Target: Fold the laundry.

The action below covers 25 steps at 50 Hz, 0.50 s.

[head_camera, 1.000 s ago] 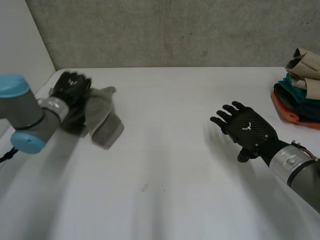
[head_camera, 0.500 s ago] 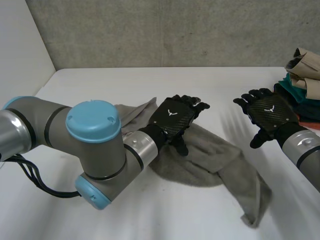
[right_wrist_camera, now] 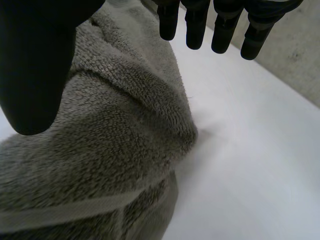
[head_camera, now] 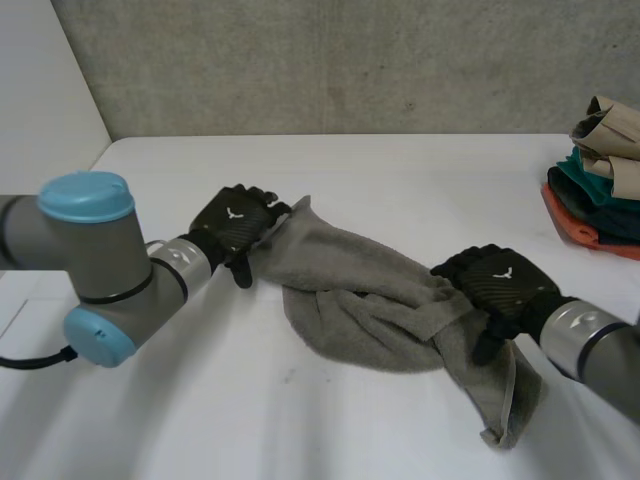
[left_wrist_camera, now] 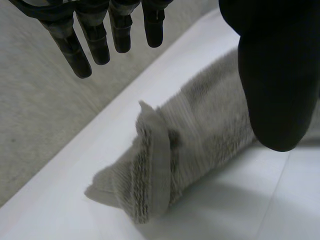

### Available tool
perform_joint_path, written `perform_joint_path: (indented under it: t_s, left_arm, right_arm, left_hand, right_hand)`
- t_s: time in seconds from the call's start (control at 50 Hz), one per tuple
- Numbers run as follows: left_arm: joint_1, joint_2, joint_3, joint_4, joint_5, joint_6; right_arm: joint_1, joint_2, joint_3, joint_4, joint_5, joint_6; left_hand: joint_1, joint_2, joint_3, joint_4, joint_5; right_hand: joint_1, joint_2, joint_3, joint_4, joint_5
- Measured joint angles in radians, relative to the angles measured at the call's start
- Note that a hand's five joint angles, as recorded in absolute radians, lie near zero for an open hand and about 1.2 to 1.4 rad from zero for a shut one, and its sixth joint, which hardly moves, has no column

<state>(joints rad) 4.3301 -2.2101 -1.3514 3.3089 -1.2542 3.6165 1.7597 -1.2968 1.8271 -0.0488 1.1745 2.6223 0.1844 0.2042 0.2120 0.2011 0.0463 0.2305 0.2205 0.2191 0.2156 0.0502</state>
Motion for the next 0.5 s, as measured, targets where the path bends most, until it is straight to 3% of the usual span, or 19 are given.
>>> perform_joint_path:
  t_s: [0.06, 0.12, 0.14, 0.16, 0.2, 0.24, 0.4, 0.5]
  left_arm:
    - [0.004, -0.062, 0.058, -0.016, 0.013, 0.027]
    - [0.003, -0.125, 0.121, -0.034, 0.018, 0.039]
    - [0.002, -0.144, 0.141, -0.039, 0.017, 0.041]
    - [0.001, -0.154, 0.152, -0.042, 0.017, 0.041]
    - [-0.003, -0.172, 0.172, -0.045, 0.014, 0.041]
    - [-0.006, -0.180, 0.182, -0.047, 0.009, 0.040]
    - [-0.065, -0.077, 0.150, -0.055, -0.123, 0.033]
    - [-0.117, 0.177, 0.040, -0.070, -0.238, 0.023]
  right_arm:
    - [0.026, 0.034, 0.016, -0.080, 0.036, 0.001]
    - [0.043, 0.079, 0.020, -0.144, 0.084, -0.003]
    - [0.046, 0.095, 0.018, -0.158, 0.099, -0.005]
    - [0.047, 0.103, 0.016, -0.164, 0.107, -0.006]
    - [0.046, 0.121, 0.009, -0.180, 0.122, -0.011]
    - [0.044, 0.129, 0.004, -0.191, 0.130, -0.014]
    - [0.030, 0.043, -0.035, -0.223, 0.141, -0.030]
    - [0.024, -0.107, -0.096, -0.156, 0.132, -0.044]
  left_hand:
    - [0.051, 0.042, 0.029, 0.037, 0.029]
    - [0.237, 0.190, 0.179, 0.193, 0.176]
    - [0.436, 0.385, 0.374, 0.378, 0.357]
    - [0.486, 0.434, 0.423, 0.438, 0.416]
    - [0.818, 0.732, 0.717, 0.734, 0.706]
    - [0.985, 0.926, 0.907, 0.927, 0.897]
    - [0.987, 0.989, 0.975, 0.996, 0.931]
    - [0.987, 0.990, 0.975, 0.996, 0.932]
  right_hand:
    - [0.040, 0.055, 0.060, 0.057, 0.054]
    - [0.205, 0.210, 0.209, 0.212, 0.208]
    - [0.308, 0.312, 0.316, 0.319, 0.311]
    - [0.376, 0.381, 0.383, 0.385, 0.359]
    - [0.704, 0.746, 0.735, 0.738, 0.706]
    - [0.820, 0.909, 0.900, 0.903, 0.869]
    - [0.831, 0.941, 0.965, 0.978, 0.917]
    - [0.831, 0.941, 0.966, 0.980, 0.918]
